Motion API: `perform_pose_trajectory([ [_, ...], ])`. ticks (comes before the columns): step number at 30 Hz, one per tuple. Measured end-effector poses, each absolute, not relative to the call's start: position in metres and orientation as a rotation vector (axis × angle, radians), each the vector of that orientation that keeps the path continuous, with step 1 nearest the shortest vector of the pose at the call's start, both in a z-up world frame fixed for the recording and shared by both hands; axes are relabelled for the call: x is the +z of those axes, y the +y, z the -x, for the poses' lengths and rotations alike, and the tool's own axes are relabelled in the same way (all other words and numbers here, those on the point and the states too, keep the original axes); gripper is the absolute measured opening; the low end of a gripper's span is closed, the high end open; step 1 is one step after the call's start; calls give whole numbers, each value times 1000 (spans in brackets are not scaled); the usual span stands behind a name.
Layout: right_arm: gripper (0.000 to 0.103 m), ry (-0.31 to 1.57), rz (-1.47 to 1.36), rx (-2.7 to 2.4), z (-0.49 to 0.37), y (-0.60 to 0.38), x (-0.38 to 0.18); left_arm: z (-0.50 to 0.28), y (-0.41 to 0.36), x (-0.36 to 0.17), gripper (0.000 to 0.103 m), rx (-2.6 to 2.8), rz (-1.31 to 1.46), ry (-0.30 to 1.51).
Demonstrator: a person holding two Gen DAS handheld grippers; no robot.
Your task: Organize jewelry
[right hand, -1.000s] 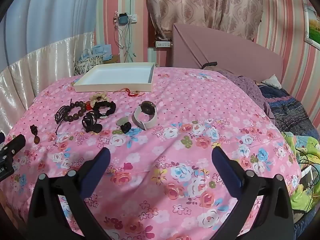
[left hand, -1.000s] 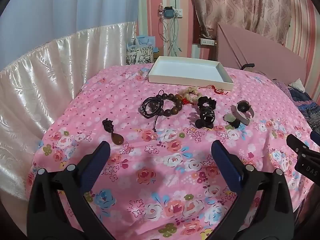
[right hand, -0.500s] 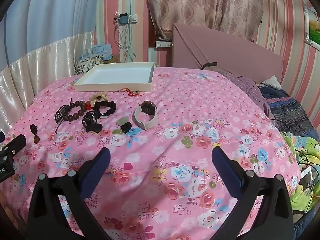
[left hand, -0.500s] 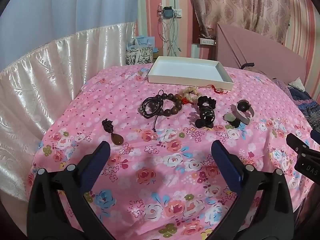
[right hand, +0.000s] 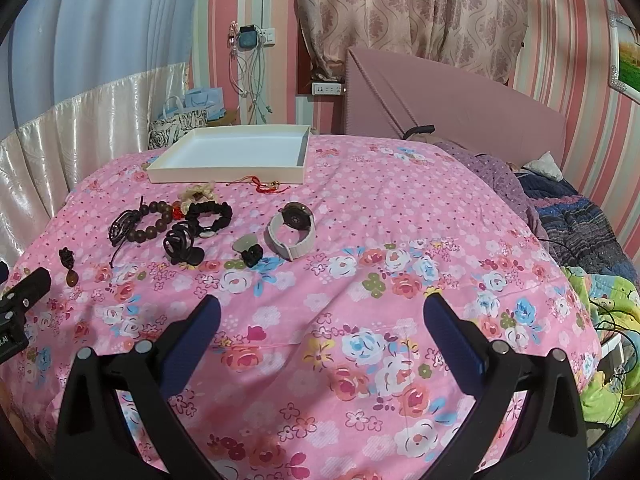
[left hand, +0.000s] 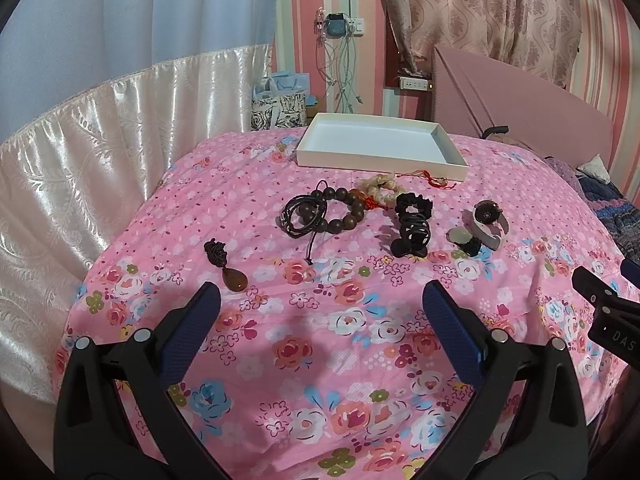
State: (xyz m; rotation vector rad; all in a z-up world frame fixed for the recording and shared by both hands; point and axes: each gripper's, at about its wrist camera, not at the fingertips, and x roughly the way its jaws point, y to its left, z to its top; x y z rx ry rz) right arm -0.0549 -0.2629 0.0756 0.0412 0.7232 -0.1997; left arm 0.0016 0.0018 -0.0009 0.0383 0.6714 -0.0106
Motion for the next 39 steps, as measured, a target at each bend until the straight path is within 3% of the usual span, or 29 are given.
perform_pose_trajectory([
  [39,101,733,-39,-199,52,-264,71,-5,0,-7,100,-6,-43,682],
])
